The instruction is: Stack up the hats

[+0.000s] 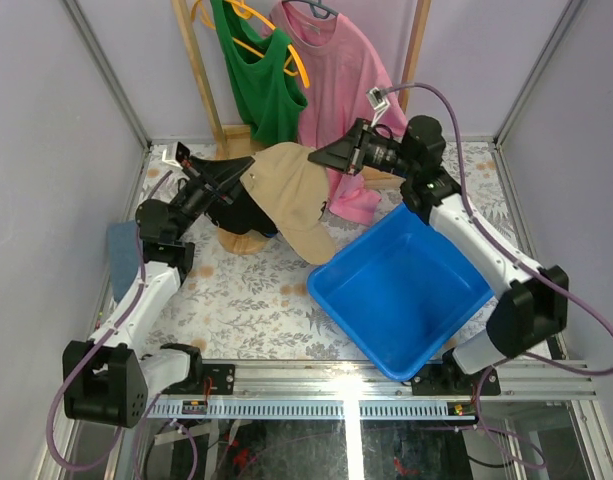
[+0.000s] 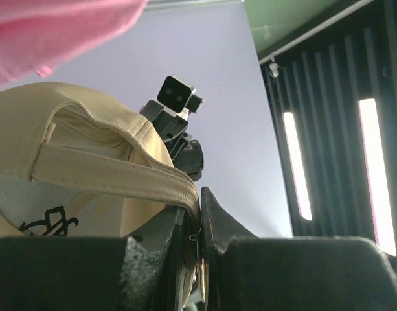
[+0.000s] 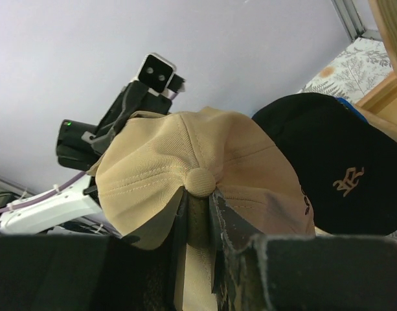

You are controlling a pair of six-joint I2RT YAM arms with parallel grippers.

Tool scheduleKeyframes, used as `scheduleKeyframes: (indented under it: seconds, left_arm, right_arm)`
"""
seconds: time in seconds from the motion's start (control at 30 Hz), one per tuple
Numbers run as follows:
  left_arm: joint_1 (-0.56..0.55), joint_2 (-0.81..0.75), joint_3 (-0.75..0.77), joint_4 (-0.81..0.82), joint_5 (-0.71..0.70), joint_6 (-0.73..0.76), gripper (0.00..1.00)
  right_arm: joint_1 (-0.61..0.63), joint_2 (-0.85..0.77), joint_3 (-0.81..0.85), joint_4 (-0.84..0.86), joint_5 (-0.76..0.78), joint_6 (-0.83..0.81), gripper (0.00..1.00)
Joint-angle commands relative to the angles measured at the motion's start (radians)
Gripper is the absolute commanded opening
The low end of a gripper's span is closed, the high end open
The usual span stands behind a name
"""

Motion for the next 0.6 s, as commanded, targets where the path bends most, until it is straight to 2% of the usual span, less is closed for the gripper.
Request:
scheduleKeyframes:
  seconds: [0.0, 0.23, 0.57]
  left_arm:
    - [0.028, 0.014, 0.027, -0.044, -0.019, 0.174, 0.00]
    - [0.047, 0.056, 0.071, -0.098, -0.028, 0.337, 0.00]
    - [0.104, 0.134, 0.150, -0.115, -0.004, 0.496, 0.00]
  right_arm:
    - [-0.004, 0.091, 0.124, 0.103, -0.036, -0.042, 0.06]
    - [-0.004, 0.247, 0.253, 0.070, -0.008, -0.126, 0.06]
    - [-0.005, 0.438, 0.473, 0.020, 0.032, -0.181, 0.07]
